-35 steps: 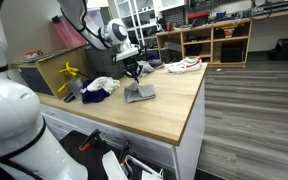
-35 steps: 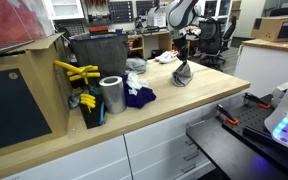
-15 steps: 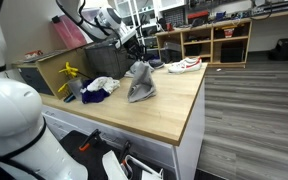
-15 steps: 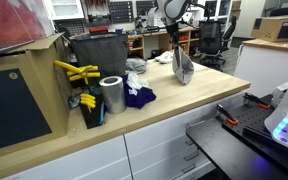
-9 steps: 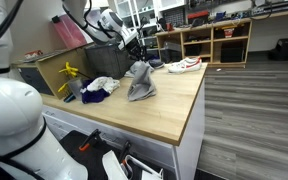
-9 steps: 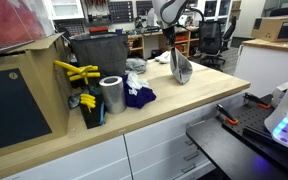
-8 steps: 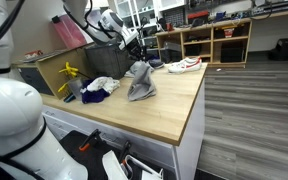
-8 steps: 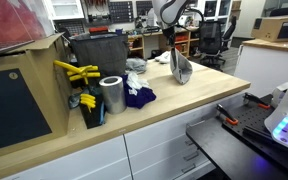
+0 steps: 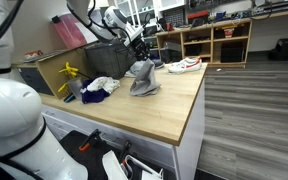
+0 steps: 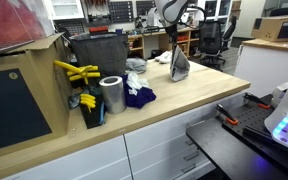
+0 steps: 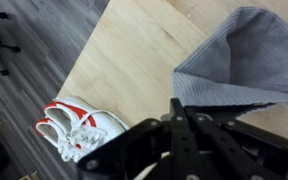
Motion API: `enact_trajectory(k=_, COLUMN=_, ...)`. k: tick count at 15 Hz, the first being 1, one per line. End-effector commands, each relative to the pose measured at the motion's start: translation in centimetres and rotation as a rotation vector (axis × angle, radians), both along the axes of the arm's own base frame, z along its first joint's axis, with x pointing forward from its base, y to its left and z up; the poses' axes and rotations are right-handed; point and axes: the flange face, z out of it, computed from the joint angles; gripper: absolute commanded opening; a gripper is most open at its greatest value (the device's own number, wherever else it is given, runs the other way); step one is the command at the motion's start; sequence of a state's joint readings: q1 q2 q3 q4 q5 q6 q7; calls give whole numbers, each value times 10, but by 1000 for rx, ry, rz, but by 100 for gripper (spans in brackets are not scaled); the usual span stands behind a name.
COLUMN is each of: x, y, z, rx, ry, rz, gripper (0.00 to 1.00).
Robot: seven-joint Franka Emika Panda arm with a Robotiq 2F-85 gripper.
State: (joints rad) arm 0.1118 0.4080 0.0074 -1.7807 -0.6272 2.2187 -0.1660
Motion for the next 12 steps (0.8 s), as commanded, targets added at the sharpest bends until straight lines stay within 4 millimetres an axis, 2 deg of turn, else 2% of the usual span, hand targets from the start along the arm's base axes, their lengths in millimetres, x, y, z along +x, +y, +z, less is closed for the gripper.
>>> enact_trajectory(k=1, x=-12, y=-28, z=43, rx=12, ry=-31, rz=-15, gripper=1)
enact_trajectory(k=5, x=-32, y=-51, z=100, rx=94, ry=-66, rz=-66, gripper=1)
enact_trajectory(k=12, x=-73, y=-65, z=200, rx=174, ry=-136, rz=-95, gripper=1)
